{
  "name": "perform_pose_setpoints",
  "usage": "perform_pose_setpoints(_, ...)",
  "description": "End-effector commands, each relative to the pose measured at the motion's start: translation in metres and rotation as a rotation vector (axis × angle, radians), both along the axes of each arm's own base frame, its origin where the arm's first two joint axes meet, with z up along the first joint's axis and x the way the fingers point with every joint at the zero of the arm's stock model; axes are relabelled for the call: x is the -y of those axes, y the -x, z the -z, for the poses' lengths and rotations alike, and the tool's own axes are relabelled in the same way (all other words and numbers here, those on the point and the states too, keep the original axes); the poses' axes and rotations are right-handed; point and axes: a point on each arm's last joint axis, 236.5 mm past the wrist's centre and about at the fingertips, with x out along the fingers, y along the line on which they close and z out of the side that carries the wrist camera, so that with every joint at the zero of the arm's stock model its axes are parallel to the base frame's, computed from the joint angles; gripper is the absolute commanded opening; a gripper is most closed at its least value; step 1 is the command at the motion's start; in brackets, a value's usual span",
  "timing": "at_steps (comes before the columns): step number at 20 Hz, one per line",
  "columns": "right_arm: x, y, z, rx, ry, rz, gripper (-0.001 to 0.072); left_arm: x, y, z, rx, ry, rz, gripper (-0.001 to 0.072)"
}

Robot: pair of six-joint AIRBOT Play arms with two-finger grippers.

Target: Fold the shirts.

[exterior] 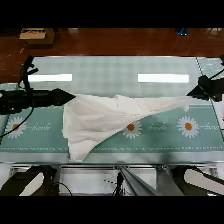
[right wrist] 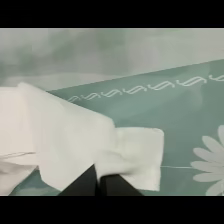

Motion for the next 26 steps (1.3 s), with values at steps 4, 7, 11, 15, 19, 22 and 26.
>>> perform_pose_setpoints(4,0.018,-0.029,0.061,-0.039,0.010,0.033,0.0022,0.012,-0.013,0.035,-0.052,-0.030,0.007,0.0021)
perform_pose_setpoints(7,0.015,-0.032,0.081,-0.058,0.012,-0.002,0.0025,0.011,-0.022,0.039,-0.043,-0.037,-0.018,0.0021)
perform_pose_setpoints(11,0.007,-0.049,0.091,0.040,0.061,-0.137,0.0373,0.010,-0.025,0.041,-0.045,-0.037,-0.027,0.0021)
perform_pose_setpoints(15,0.040,-0.060,0.051,0.112,0.183,-0.162,0.0547,0.010,-0.025,0.041,-0.044,-0.037,-0.027,0.0021)
perform_pose_setpoints(19,0.098,-0.022,0.024,0.030,0.335,-0.137,0.0547,0.010,-0.025,0.041,-0.044,-0.037,-0.027,0.0021)
perform_pose_setpoints(22,0.089,0.014,0.038,-0.058,0.230,-0.126,0.0547,0.011,-0.024,0.041,-0.047,-0.036,-0.023,0.0021)
perform_pose_setpoints(26,0.042,0.046,0.075,-0.051,0.061,-0.246,0.0597,0.012,-0.021,0.042,-0.053,-0.035,-0.014,0.0021)
